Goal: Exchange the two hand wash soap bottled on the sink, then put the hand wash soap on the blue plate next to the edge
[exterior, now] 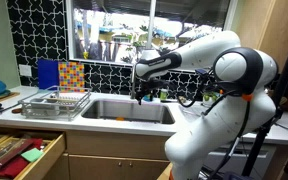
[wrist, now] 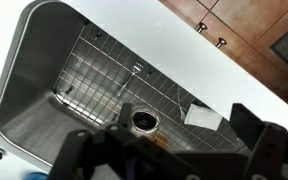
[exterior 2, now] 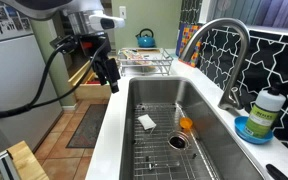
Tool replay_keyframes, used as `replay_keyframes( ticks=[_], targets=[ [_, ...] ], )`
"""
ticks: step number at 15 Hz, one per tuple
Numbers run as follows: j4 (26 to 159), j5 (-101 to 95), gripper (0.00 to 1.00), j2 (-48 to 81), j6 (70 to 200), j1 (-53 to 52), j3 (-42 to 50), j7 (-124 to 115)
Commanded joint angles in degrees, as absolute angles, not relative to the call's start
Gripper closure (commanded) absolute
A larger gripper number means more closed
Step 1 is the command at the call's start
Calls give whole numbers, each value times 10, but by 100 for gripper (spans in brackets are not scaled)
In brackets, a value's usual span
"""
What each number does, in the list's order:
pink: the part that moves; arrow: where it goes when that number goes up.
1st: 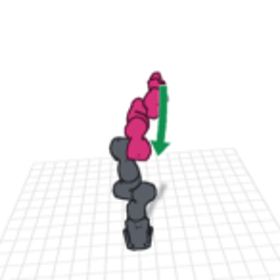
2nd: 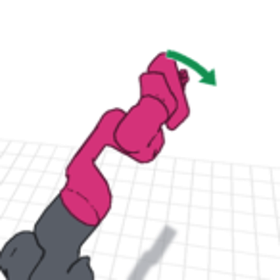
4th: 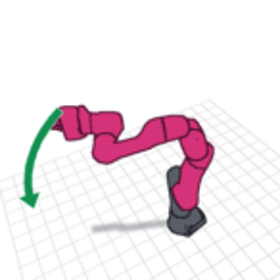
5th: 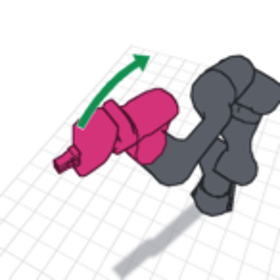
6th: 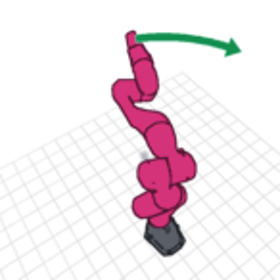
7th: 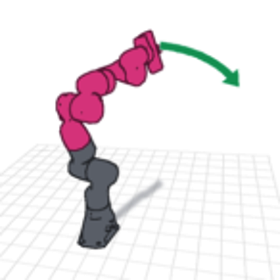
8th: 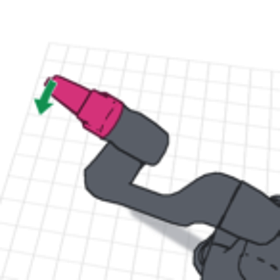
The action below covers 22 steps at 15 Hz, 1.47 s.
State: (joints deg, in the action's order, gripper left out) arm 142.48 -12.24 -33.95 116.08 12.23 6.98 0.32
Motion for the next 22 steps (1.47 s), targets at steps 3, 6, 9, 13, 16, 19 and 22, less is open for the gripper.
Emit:
replay_keyframes(
  ticks=[3,6,9,13,16,19,22],
  targets=[
    [1423,-124,0,-339,1159,119,73,2],
    [1423,-124,0,-339,1159,119,73,2],
    [1389,-139,0,-271,1255,133,83,-22],
    [1301,-131,0,-178,1294,154,108,-16],
    [1239,-125,0,-124,1284,162,130,-14],
    [1193,-118,0,-81,1265,169,151,-4],
    [1200,-128,0,-85,1283,169,155,-16]
  ],
)
